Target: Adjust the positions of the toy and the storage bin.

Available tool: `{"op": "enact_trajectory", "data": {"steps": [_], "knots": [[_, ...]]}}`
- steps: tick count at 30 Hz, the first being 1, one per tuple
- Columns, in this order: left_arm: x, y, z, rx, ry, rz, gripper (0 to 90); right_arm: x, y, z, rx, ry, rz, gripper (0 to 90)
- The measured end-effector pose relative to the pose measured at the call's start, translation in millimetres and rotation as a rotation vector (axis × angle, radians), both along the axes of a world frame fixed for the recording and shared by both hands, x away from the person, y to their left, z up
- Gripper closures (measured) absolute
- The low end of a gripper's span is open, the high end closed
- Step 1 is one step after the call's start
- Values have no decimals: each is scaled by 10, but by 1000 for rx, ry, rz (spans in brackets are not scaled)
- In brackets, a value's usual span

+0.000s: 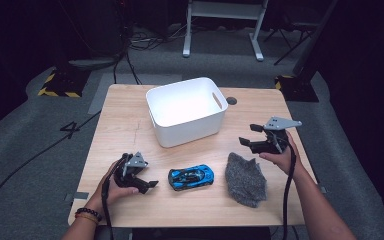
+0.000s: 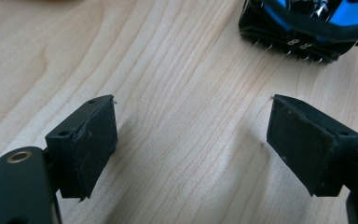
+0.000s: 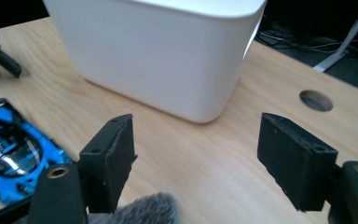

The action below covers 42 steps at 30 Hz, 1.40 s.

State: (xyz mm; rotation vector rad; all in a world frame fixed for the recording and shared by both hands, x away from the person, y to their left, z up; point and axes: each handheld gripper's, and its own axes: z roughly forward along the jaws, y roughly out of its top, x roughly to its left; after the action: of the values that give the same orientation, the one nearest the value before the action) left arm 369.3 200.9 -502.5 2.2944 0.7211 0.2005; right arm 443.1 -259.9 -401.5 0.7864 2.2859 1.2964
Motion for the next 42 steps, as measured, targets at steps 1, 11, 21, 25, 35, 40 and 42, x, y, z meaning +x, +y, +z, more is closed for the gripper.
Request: {"op": "enact_trajectory", "data": {"steps": [1, 11, 21, 25, 35, 40, 42], "knots": [[8, 12, -9, -13, 0, 2, 160, 64, 58, 81, -2, -11, -5, 275], [-34, -12, -40, 13, -57, 33, 156, 325, 259, 258, 0, -36, -43, 275], [-30, -15, -41, 12, -53, 31, 151, 550, 422, 323, 1, -56, -100, 277], [-30, -15, -41, 12, -53, 31, 151, 618, 491, 368, 8, -67, -111, 282], [-32, -23, -40, 12, -53, 33, 150, 828, 651, 361, -5, -43, -145, 288], [-32, -29, -41, 11, -52, 31, 151, 935, 725, 306, -39, -19, -154, 288], [-32, -29, -41, 11, -52, 31, 150, 955, 738, 291, -43, -12, -161, 288]]}}
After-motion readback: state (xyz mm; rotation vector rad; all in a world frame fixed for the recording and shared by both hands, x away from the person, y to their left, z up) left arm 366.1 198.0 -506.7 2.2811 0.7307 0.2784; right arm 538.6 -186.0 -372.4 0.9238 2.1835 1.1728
